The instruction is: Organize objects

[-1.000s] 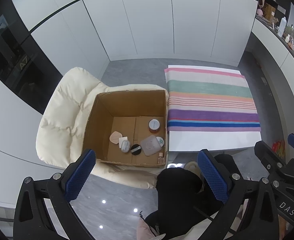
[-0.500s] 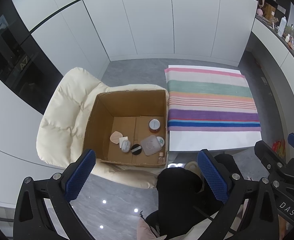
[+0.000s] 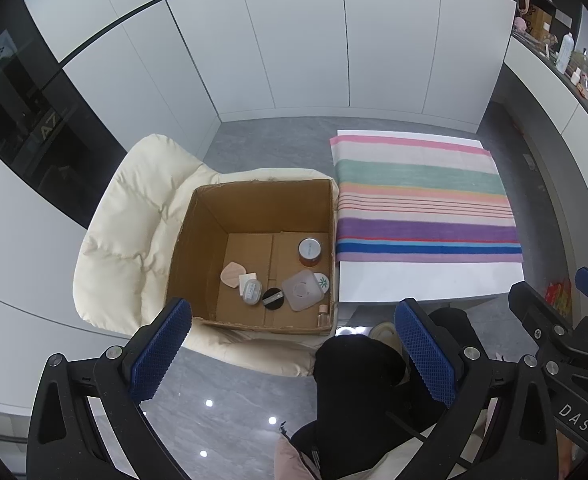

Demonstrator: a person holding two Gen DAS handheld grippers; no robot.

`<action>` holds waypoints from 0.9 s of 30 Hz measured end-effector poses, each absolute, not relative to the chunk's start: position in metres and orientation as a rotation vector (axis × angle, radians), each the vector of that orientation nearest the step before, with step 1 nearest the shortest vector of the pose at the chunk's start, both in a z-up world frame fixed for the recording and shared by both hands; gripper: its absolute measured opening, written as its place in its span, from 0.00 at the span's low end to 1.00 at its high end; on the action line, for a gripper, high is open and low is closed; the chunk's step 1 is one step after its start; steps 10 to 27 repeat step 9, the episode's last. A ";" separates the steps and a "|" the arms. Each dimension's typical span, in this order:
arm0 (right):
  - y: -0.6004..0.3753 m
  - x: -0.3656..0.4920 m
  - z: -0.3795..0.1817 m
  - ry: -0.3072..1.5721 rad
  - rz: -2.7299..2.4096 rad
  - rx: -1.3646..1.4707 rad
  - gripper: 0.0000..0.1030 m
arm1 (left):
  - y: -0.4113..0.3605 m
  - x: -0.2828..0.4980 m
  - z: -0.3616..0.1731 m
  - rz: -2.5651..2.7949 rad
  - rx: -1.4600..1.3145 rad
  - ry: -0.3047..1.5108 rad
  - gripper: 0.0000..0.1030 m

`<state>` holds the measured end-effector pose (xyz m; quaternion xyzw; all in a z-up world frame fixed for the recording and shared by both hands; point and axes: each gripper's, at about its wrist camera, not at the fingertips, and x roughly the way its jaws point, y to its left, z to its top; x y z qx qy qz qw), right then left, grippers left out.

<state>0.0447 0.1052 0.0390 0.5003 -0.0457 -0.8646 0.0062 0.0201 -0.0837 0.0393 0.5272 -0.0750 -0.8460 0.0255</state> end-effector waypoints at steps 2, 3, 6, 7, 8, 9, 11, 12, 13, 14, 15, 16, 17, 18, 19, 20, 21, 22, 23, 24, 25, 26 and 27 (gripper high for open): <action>0.106 0.045 0.039 -0.139 -2.708 1.565 0.96 | -0.083 0.020 0.039 -2.615 1.629 -0.233 0.99; 0.106 0.045 0.039 -0.138 -2.708 1.566 0.96 | -0.083 0.020 0.039 -2.615 1.629 -0.234 0.99; 0.105 0.044 0.038 -0.142 -2.705 1.567 0.96 | -0.083 0.020 0.039 -2.614 1.628 -0.237 0.99; 0.104 0.045 0.038 -0.144 -2.705 1.566 0.96 | -0.083 0.020 0.039 -2.615 1.627 -0.236 0.99; 0.104 0.045 0.038 -0.143 -2.707 1.566 0.96 | -0.083 0.020 0.040 -2.615 1.625 -0.236 0.99; 0.104 0.044 0.038 -0.140 -2.709 1.563 0.96 | -0.083 0.020 0.040 -2.615 1.624 -0.237 0.99; 0.104 0.044 0.038 -0.140 -2.709 1.563 0.96 | -0.083 0.020 0.040 -2.615 1.624 -0.237 0.99; 0.104 0.044 0.038 -0.140 -2.709 1.563 0.96 | -0.083 0.020 0.040 -2.615 1.624 -0.237 0.99; 0.104 0.044 0.038 -0.140 -2.709 1.563 0.96 | -0.083 0.020 0.040 -2.615 1.624 -0.237 0.99; 0.104 0.044 0.038 -0.140 -2.709 1.563 0.96 | -0.083 0.020 0.040 -2.615 1.624 -0.237 0.99; 0.104 0.044 0.038 -0.140 -2.709 1.563 0.96 | -0.083 0.020 0.040 -2.615 1.624 -0.237 0.99; 0.104 0.044 0.038 -0.140 -2.709 1.563 0.96 | -0.083 0.020 0.040 -2.615 1.624 -0.237 0.99; 0.104 0.044 0.038 -0.140 -2.709 1.563 0.96 | -0.083 0.020 0.040 -2.615 1.624 -0.237 0.99; 0.104 0.044 0.038 -0.140 -2.709 1.563 0.96 | -0.083 0.020 0.040 -2.615 1.624 -0.237 0.99; 0.104 0.044 0.038 -0.140 -2.709 1.563 0.96 | -0.083 0.020 0.040 -2.615 1.624 -0.237 0.99; 0.104 0.044 0.038 -0.140 -2.709 1.563 0.96 | -0.083 0.020 0.040 -2.615 1.624 -0.237 0.99; 0.104 0.044 0.038 -0.140 -2.709 1.563 0.96 | -0.083 0.020 0.040 -2.615 1.624 -0.237 0.99; 0.104 0.044 0.038 -0.140 -2.709 1.563 0.96 | -0.083 0.020 0.040 -2.615 1.624 -0.237 0.99; 0.104 0.044 0.038 -0.140 -2.709 1.563 0.96 | -0.083 0.020 0.040 -2.615 1.624 -0.237 0.99; 0.104 0.044 0.038 -0.140 -2.709 1.563 0.96 | -0.083 0.020 0.040 -2.615 1.624 -0.237 0.99; 0.104 0.044 0.038 -0.140 -2.709 1.563 0.96 | -0.083 0.020 0.040 -2.615 1.624 -0.237 0.99; 0.104 0.044 0.038 -0.140 -2.709 1.563 0.96 | -0.083 0.020 0.040 -2.615 1.624 -0.237 0.99; 0.104 0.044 0.038 -0.140 -2.709 1.563 0.96 | -0.083 0.020 0.040 -2.615 1.624 -0.237 0.99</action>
